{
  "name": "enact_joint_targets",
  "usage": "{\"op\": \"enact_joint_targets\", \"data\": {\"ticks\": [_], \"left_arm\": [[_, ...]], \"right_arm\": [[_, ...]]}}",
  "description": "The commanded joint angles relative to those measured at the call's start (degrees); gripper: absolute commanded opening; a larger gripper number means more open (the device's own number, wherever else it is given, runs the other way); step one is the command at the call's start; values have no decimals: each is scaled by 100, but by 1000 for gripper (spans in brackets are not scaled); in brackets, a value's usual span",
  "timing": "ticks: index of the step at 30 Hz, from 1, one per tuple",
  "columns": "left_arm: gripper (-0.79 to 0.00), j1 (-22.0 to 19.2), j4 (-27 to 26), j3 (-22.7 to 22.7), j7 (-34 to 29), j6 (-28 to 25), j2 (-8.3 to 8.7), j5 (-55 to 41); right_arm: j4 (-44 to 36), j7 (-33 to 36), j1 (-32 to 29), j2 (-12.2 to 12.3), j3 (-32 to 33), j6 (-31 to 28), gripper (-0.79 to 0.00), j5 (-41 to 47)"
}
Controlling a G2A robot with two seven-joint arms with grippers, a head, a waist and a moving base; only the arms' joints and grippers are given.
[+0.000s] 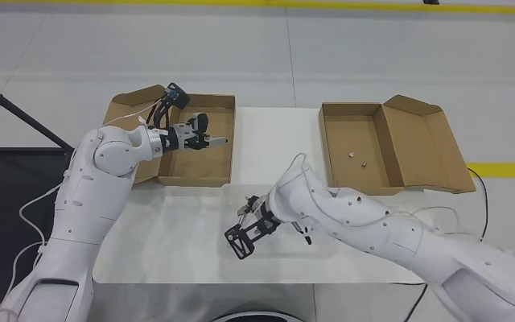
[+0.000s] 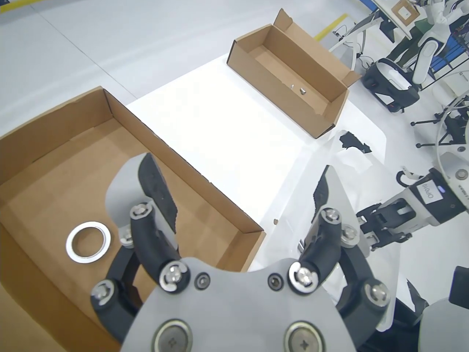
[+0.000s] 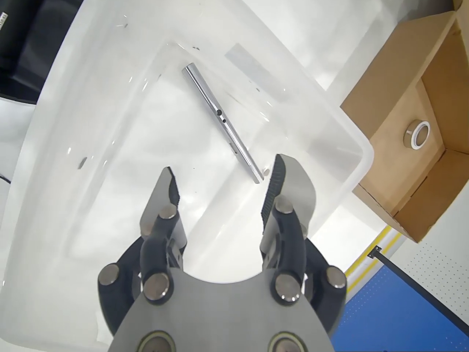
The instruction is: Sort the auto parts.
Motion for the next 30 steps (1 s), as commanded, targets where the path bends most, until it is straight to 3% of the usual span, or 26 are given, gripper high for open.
{"op": "enact_joint_targets", "data": {"ticks": [1,10,30], "left_arm": [[0,0,0,0,0,0,0,0],[0,0,0,0,0,0,0,0],[0,0,0,0,0,0,0,0]], "right_arm": [[118,-92,50,-66,-77,0,-413,-26],[840,68,39,-554,-235,0,-388,-67],[2075,946,-12,-1592,-235,0,-425,379]]}}
